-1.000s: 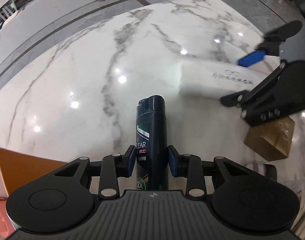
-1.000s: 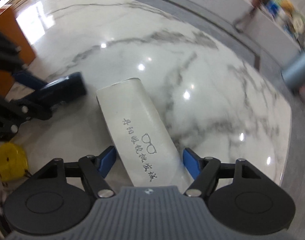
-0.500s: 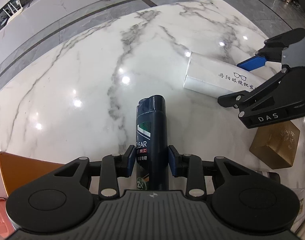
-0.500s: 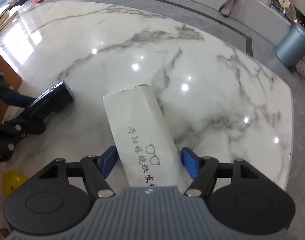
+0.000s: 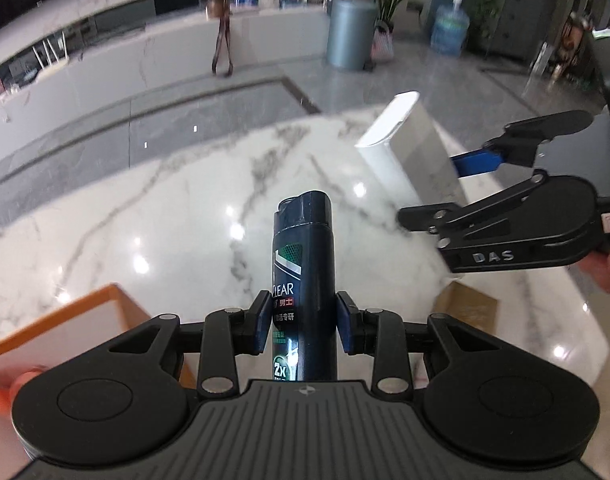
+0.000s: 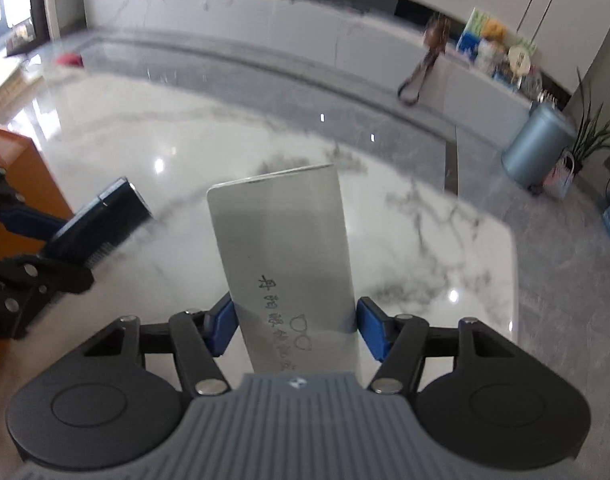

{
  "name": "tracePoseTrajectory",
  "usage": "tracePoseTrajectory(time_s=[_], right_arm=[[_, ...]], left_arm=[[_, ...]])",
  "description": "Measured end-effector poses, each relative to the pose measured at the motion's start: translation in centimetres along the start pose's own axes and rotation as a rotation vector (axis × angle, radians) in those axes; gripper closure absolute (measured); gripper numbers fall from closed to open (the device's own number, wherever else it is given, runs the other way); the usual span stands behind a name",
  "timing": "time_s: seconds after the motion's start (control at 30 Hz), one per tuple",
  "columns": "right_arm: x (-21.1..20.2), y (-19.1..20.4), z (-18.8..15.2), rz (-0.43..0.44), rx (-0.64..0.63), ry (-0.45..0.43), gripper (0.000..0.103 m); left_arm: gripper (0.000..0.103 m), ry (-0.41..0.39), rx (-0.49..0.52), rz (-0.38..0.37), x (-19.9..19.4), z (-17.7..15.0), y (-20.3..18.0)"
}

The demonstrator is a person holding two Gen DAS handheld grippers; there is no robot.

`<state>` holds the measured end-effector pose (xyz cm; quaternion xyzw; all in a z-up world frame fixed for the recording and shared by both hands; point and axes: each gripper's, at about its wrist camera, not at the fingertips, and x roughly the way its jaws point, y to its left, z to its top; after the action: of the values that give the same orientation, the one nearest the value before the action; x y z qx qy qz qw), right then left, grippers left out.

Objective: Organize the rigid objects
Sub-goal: 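Lift the shampoo bottle with the left tool while the right tool grasps the white glasses box, then carry the blue shampoo bottle and white glasses box over the box with both tools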

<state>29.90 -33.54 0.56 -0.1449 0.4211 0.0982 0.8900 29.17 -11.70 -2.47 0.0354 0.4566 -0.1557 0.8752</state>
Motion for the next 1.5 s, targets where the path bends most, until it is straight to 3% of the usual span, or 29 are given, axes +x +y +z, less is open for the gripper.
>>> tracePoseTrajectory(time_s=[0.13,0.27,0.4,0.57,0.77,0.97,1.17,1.37,1.5], right_arm=[[-4.6,2.4,1.4,0.022,-0.008,-0.084,0.04],[-9.1,5.6,3.0,0.098,-0.013,-0.13,0.04],[-12.4,10.2,4.1,0.192,-0.049,-0.168,0.04],[-14.9,18.0,4.7,0.292,-0.23,-0.208,0.04],[-12.8,24.9,5.7,0.342,-0.345,-0.143,0.04],[-7.4,27.1,6.1,0.33,-0.261,0.01,0.04],[-3.8,28.4,4.8,0.362,-0.261,0.103,0.04],[-1.7,30.4,3.0,0.406,-0.408,0.164,0.04],[-0.8,31.3,1.9,0.433,-0.456,0.249,0.041]], left_arm=[[0.065,-0.074,0.025,0.011,-5.7,-0.4,0.4],[0.065,-0.114,0.063,0.059,-10.9,-1.5,1.6],[0.065,-0.116,0.085,0.144,-14.5,-3.5,3.9],[0.065,-0.086,0.056,0.217,-16.4,-6.6,7.1],[0.065,-0.046,-0.06,0.22,-15.9,-9.0,10.3],[0.065,0.02,-0.208,0.177,-13.6,-10.7,13.5],[0.065,0.073,-0.223,0.147,-11.7,-12.4,15.1],[0.065,0.074,-0.19,0.148,-12.2,-14.2,15.5],[0.065,0.074,-0.204,0.13,-12.9,-14.8,15.8]])
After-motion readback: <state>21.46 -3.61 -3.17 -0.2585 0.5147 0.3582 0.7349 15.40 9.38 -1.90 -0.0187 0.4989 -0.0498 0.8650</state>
